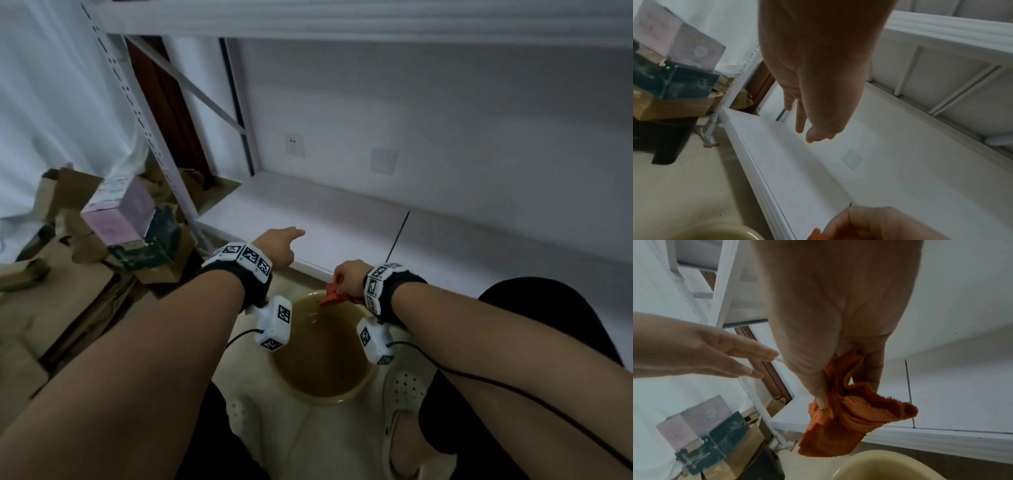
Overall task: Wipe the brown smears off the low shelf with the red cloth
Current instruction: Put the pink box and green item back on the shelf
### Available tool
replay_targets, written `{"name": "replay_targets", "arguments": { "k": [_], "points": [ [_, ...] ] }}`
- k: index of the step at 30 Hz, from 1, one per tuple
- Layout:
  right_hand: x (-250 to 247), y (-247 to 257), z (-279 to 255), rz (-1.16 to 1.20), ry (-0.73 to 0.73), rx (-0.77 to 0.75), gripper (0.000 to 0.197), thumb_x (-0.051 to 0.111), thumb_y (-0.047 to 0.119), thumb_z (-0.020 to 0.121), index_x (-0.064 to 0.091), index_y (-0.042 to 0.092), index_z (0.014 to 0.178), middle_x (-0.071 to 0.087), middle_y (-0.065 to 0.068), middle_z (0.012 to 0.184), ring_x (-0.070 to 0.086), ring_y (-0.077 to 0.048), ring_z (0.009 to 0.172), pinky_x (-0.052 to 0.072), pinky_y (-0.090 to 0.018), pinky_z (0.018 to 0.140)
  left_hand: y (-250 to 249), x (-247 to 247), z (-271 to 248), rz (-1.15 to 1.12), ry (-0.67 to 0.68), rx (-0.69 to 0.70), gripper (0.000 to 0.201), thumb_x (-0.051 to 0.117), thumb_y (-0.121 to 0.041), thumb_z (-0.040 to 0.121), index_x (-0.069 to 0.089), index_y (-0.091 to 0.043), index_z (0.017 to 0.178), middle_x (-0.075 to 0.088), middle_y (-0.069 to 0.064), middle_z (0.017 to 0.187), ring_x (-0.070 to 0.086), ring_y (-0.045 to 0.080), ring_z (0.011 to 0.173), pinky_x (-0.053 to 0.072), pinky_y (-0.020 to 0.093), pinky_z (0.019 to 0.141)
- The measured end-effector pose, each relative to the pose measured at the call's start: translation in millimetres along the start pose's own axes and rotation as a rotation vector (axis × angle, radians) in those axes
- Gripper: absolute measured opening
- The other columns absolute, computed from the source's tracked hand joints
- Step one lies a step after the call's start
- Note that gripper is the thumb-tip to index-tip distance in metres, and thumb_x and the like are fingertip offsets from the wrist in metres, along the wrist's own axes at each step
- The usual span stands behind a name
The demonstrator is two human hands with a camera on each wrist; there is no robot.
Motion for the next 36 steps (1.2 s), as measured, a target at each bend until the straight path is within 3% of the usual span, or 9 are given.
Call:
{"name": "replay_targets", "arguments": {
  "k": [8,13,17,20,24,28,31,33,36],
  "points": [
    [50,3,59,-0.019,0.086,-0.017,0.026,0.055,0.018,0.090,0.065,0.010,0.113,0.063,-0.007,0.119,0.058,-0.023,0.110,0.046,-0.030,0.091,61,47,31,0.023,0.123,-0.052,0.061,0.039,-0.005,0.095,0.024,-0.024,0.150,0.021,-0.001,0.158,0.026,0.021,0.144,0.024,0.030,0.117],
    [54,5,86,-0.019,0.067,0.004,0.030,0.046,0.016,0.092,0.067,0.007,0.112,0.065,-0.011,0.118,0.059,-0.028,0.111,0.047,-0.035,0.097,85,57,45,0.021,0.143,-0.041,0.061,0.040,-0.006,0.094,0.025,-0.023,0.150,0.018,-0.001,0.159,0.025,0.021,0.144,0.023,0.032,0.118],
    [47,18,105,-0.017,0.061,-0.011,0.031,0.043,0.012,0.095,0.065,0.009,0.115,0.062,-0.009,0.124,0.057,-0.025,0.115,0.045,-0.032,0.100,114,47,49,-0.013,0.106,-0.061,0.061,0.041,-0.004,0.094,0.025,-0.021,0.150,0.011,0.000,0.160,0.021,0.023,0.146,0.018,0.032,0.119],
    [30,43,121,0.002,0.026,-0.057,0.032,0.041,0.007,0.095,0.065,0.012,0.116,0.060,-0.005,0.128,0.055,-0.023,0.117,0.041,-0.027,0.098,143,23,49,-0.057,0.004,-0.115,0.058,0.040,-0.004,0.095,0.028,-0.019,0.149,0.024,0.004,0.157,0.028,0.023,0.143,0.023,0.033,0.118],
    [-1,103,147,-0.048,-0.019,-0.153,0.035,0.040,0.007,0.096,0.063,0.013,0.122,0.057,-0.005,0.132,0.054,-0.024,0.120,0.040,-0.026,0.099,184,-24,34,-0.177,-0.250,-0.187,0.053,0.044,-0.004,0.094,0.036,-0.016,0.145,0.043,0.010,0.146,0.042,0.026,0.134,0.032,0.035,0.114],
    [-27,173,174,-0.064,-0.092,-0.254,0.036,0.041,0.007,0.095,0.062,0.014,0.123,0.055,-0.006,0.134,0.051,-0.023,0.123,0.038,-0.024,0.100,228,-75,1,-0.139,-0.726,-0.142,0.051,0.048,-0.006,0.089,0.047,-0.015,0.139,0.051,0.012,0.131,0.053,0.030,0.117,0.043,0.042,0.098],
    [-34,220,188,-0.063,-0.132,-0.320,0.035,0.041,0.008,0.096,0.060,0.013,0.125,0.054,-0.006,0.135,0.049,-0.023,0.124,0.037,-0.025,0.100,276,-104,-23,-0.126,-1.001,-0.300,0.051,0.049,-0.008,0.085,0.050,-0.015,0.136,0.046,0.016,0.130,0.049,0.034,0.114,0.041,0.044,0.093],
    [-35,246,196,-0.064,-0.140,-0.354,0.035,0.041,0.008,0.095,0.060,0.013,0.125,0.054,-0.006,0.135,0.049,-0.023,0.124,0.038,-0.026,0.099,306,-111,-30,-0.153,-1.040,-0.467,0.052,0.052,-0.014,0.086,0.047,-0.019,0.138,0.038,0.014,0.141,0.040,0.035,0.126,0.035,0.049,0.102],
    [-39,275,206,-0.036,-0.161,-0.387,0.032,0.043,0.014,0.095,0.060,0.014,0.123,0.055,-0.007,0.133,0.051,-0.024,0.122,0.039,-0.029,0.100,348,-94,-21,-0.284,-0.840,-0.664,0.071,0.059,-0.040,0.086,0.027,-0.025,0.147,0.011,0.010,0.157,0.014,0.038,0.143,0.016,0.055,0.113]
  ]
}}
Point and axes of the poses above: each hand's wrist, its own z-axis towards the middle knuckle, its own x-axis out of the palm, y = z × x, the point moved 7 cm from there along z, towards the middle knuckle
